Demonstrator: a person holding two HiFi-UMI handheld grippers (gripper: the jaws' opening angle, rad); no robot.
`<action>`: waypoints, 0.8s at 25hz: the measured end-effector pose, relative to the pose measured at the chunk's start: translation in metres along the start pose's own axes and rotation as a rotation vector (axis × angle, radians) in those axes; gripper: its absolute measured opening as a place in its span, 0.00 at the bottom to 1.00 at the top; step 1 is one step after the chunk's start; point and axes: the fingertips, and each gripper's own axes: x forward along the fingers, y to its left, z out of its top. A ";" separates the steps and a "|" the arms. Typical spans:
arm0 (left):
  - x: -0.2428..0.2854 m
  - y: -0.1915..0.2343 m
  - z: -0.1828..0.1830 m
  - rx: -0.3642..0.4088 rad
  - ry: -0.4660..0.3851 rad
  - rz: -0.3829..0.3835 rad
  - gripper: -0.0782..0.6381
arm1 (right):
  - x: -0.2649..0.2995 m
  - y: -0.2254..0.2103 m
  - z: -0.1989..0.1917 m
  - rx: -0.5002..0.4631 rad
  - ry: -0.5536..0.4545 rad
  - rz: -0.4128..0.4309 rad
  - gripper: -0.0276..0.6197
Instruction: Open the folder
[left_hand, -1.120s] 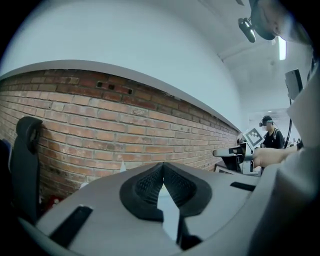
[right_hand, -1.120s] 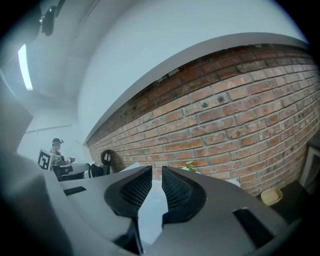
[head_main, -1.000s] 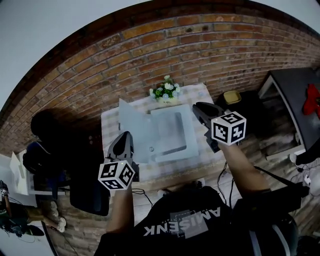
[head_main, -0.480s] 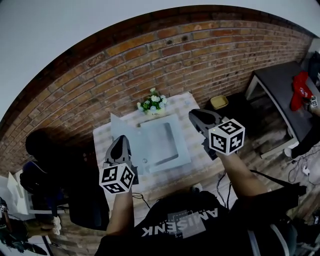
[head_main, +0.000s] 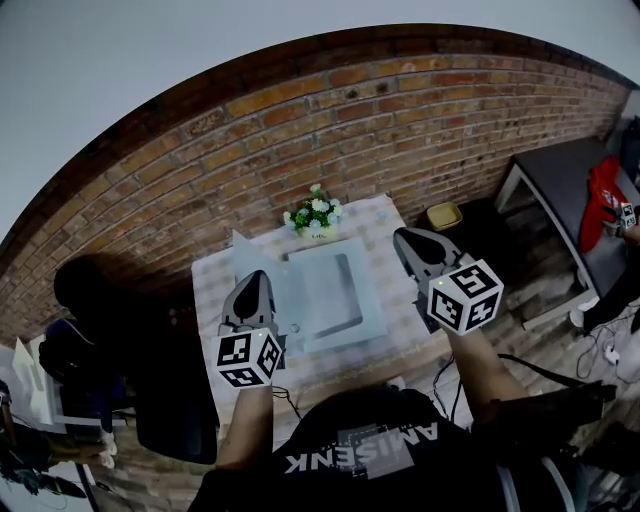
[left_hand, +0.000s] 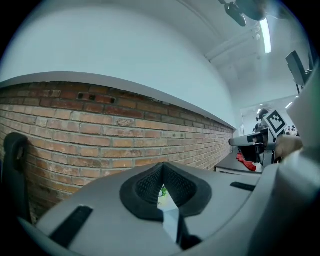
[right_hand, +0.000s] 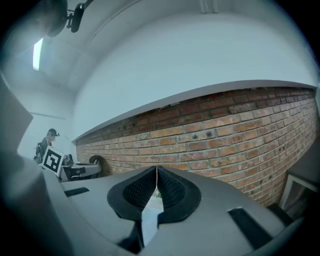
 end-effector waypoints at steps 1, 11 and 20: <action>0.000 0.001 -0.001 0.003 0.001 0.004 0.12 | -0.001 0.000 0.000 -0.009 -0.001 -0.003 0.11; -0.003 0.016 0.006 0.021 -0.005 0.040 0.12 | 0.005 -0.001 0.000 -0.007 0.004 -0.019 0.11; -0.005 0.014 0.004 0.032 -0.003 0.036 0.12 | 0.008 -0.003 -0.005 -0.002 0.009 -0.031 0.11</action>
